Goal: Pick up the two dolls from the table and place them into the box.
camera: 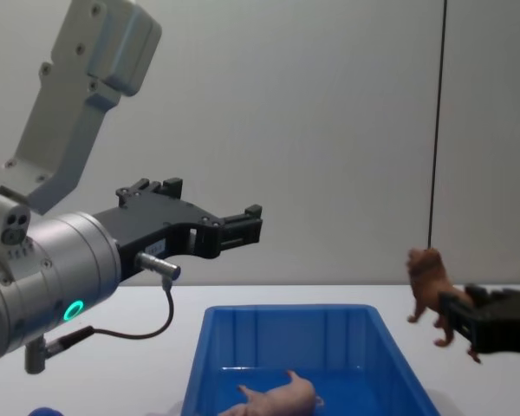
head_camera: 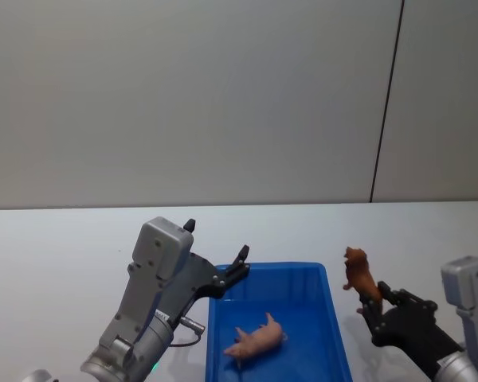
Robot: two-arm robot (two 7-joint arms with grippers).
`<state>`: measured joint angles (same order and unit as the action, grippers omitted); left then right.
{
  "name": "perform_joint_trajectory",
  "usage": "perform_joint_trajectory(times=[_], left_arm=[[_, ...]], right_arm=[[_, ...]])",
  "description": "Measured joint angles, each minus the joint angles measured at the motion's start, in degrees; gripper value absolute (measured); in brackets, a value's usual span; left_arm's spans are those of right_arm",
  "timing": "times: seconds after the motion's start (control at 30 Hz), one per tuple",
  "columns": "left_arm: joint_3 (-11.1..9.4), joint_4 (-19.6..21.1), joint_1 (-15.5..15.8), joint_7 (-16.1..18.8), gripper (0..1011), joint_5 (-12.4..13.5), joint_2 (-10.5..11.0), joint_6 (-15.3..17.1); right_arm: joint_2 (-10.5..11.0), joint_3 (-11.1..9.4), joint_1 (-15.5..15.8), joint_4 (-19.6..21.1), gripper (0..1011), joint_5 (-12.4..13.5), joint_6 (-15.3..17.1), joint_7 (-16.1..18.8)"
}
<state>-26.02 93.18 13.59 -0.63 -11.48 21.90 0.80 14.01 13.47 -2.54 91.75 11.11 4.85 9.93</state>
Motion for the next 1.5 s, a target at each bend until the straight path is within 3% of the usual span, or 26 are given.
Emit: perform_joint_trajectory(times=[0.57, 0.77, 0.97, 1.07, 1.37, 1.5], left_arm=[[0.00, 0.00, 0.00, 0.00, 1002, 0.00, 0.00, 0.00], [0.00, 0.00, 0.00, 0.00, 1001, 0.00, 0.00, 0.00], [0.00, 0.00, 0.00, 0.00, 1002, 0.00, 0.00, 0.00], [0.00, 0.00, 0.00, 0.00, 1002, 0.00, 0.00, 0.00], [0.00, 0.00, 0.00, 0.00, 1001, 0.00, 0.00, 0.00], [0.00, 0.00, 0.00, 0.00, 1002, 0.00, 0.00, 0.00]], right_arm=[[-2.32, 2.07, -3.07, -0.60, 282, 1.14, -1.41, 10.09], [-3.16, 2.71, -4.04, -1.84, 493, 1.03, -0.99, 11.39], [-3.52, 2.96, -4.38, -2.53, 651, 0.61, -0.38, 10.90], [-3.57, 3.02, -4.36, -2.68, 790, 0.18, -0.01, 9.45], [-3.06, 2.74, -3.11, -1.88, 1000, -0.70, 0.48, 4.68], [-2.51, 2.37, -2.08, -0.94, 1001, -0.85, 0.51, 2.05]])
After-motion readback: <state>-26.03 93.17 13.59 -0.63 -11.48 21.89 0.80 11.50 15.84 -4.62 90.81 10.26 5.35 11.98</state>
